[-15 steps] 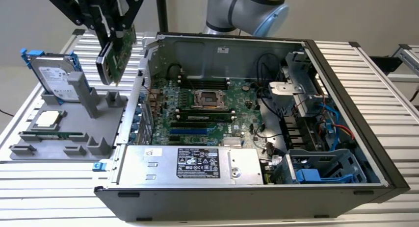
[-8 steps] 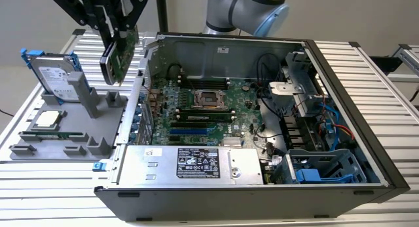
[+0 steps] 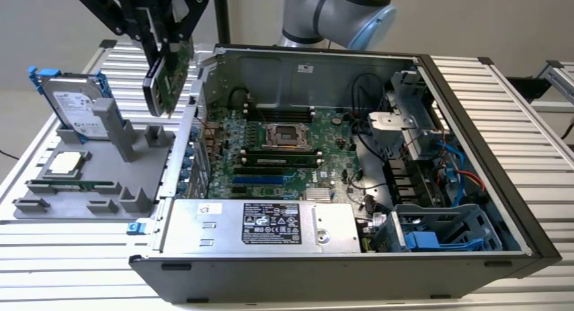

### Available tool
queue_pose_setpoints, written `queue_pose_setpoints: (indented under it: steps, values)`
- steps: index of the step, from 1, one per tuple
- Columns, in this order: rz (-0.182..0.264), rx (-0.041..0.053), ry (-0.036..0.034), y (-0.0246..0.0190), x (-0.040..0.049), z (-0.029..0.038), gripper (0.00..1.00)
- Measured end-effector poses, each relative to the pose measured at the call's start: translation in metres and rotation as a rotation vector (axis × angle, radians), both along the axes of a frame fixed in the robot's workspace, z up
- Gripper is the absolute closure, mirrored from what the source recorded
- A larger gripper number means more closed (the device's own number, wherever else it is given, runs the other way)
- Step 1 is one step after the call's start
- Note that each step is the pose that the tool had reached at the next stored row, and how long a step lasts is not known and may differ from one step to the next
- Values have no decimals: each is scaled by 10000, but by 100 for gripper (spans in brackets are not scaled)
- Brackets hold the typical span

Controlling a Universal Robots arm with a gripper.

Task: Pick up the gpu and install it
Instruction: 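Pick up the gpu and move the gpu toward the slot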

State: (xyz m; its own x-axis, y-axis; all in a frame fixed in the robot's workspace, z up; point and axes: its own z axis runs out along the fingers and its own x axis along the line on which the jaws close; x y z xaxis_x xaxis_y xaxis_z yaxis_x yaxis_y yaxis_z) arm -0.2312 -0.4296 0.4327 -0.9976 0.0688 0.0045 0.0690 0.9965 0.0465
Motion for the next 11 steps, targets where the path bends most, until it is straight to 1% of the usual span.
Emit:
queue_pose_setpoints:
  steps: [11]
  values:
    - [0, 0, 4, 0, 79, 0, 100]
